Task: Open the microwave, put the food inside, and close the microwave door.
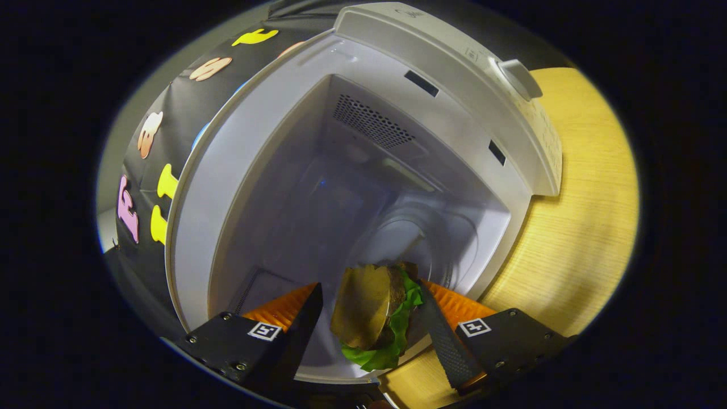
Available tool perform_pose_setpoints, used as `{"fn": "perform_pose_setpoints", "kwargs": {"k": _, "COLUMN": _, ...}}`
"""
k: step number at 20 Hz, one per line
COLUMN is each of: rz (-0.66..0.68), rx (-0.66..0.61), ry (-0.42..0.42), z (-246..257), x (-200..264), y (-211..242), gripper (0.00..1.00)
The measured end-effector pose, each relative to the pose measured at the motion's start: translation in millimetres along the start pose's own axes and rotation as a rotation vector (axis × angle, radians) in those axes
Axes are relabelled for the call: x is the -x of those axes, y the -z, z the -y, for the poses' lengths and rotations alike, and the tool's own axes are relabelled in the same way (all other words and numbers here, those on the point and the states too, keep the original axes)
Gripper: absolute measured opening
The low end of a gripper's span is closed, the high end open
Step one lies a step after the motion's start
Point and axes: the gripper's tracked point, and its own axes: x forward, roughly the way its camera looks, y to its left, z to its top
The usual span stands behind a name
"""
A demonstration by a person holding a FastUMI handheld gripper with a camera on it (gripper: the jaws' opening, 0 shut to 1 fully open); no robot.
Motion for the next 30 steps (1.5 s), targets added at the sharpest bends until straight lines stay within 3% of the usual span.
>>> {"fn": "perform_pose_setpoints", "kwargs": {"k": 4, "rz": 0.029, "rx": 0.115, "ry": 0.056, "z": 5.3, "x": 21.4, "y": -7.6, "gripper": 0.97}}
{"fn": "perform_pose_setpoints", "kwargs": {"k": 9, "rz": 0.014, "rx": 0.157, "ry": 0.027, "z": -14.8, "x": 53.1, "y": -20.0, "gripper": 0.98}}
{"fn": "perform_pose_setpoints", "kwargs": {"k": 13, "rz": 0.014, "rx": 0.277, "ry": 0.004, "z": -31.5, "x": 97.0, "y": -34.0, "gripper": 0.97}}
{"fn": "perform_pose_setpoints", "kwargs": {"k": 21, "rz": 0.009, "rx": 0.498, "ry": -0.109, "z": -71.4, "x": 188.1, "y": -63.2, "gripper": 0.97}}
{"fn": "perform_pose_setpoints", "kwargs": {"k": 30, "rz": -0.005, "rx": 0.768, "ry": -0.343, "z": -136.9, "x": 288.6, "y": -41.4, "gripper": 0.97}}
